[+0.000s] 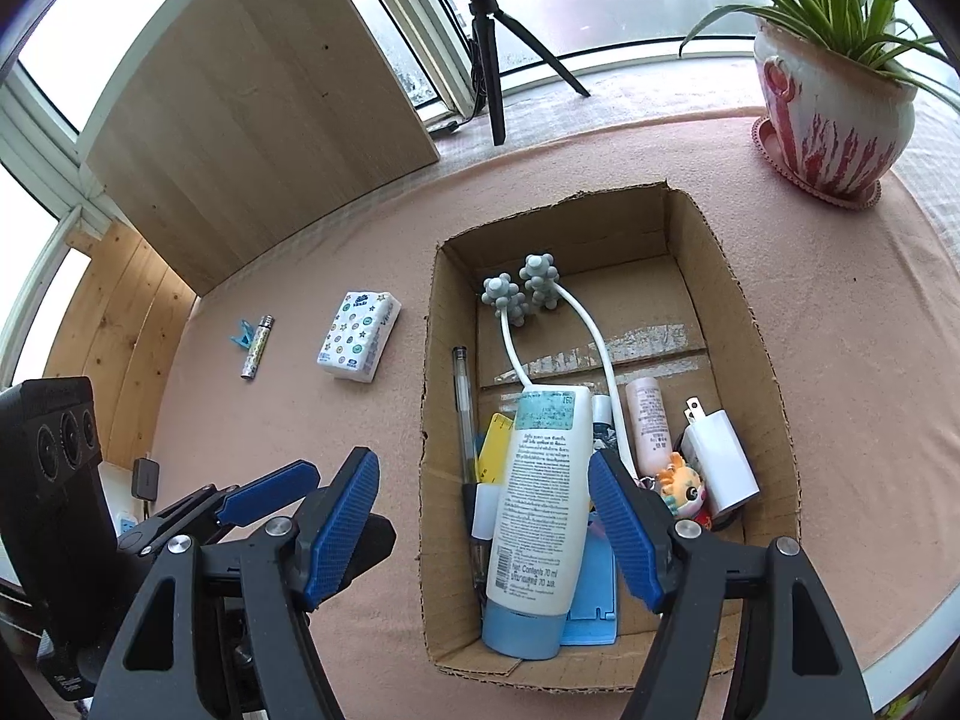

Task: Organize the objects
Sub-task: 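Open the right tool to release the lotion tube in the box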

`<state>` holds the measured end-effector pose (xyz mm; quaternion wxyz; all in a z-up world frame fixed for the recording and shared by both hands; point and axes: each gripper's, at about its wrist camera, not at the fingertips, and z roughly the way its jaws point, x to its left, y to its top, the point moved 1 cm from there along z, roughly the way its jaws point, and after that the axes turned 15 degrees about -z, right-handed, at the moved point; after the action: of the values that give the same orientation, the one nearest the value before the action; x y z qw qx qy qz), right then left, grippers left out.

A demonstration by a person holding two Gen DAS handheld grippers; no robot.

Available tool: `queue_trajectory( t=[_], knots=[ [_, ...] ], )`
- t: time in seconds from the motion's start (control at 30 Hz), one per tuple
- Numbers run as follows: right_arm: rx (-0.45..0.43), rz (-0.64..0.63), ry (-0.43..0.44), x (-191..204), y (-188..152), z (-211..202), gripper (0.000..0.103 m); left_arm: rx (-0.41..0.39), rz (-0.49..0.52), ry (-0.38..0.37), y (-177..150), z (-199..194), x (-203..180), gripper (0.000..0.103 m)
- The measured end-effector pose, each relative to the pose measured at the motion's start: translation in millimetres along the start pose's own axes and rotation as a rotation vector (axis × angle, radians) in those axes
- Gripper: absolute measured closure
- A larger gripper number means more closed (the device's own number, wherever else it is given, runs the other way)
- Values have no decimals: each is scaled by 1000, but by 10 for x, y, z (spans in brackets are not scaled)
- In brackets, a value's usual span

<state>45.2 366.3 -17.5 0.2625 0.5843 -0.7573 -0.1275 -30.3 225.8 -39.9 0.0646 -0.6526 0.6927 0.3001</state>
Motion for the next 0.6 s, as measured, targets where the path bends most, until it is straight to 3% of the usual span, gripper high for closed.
queue_trajectory(
  t=[0.37,0.6],
  knots=[
    [16,6,80,321,328,267,34,-49,-59,52,411,-155,608,25],
    [18,-15,104,544,627,470,34,-39,-85,49,685,-101,915,25]
  ],
)
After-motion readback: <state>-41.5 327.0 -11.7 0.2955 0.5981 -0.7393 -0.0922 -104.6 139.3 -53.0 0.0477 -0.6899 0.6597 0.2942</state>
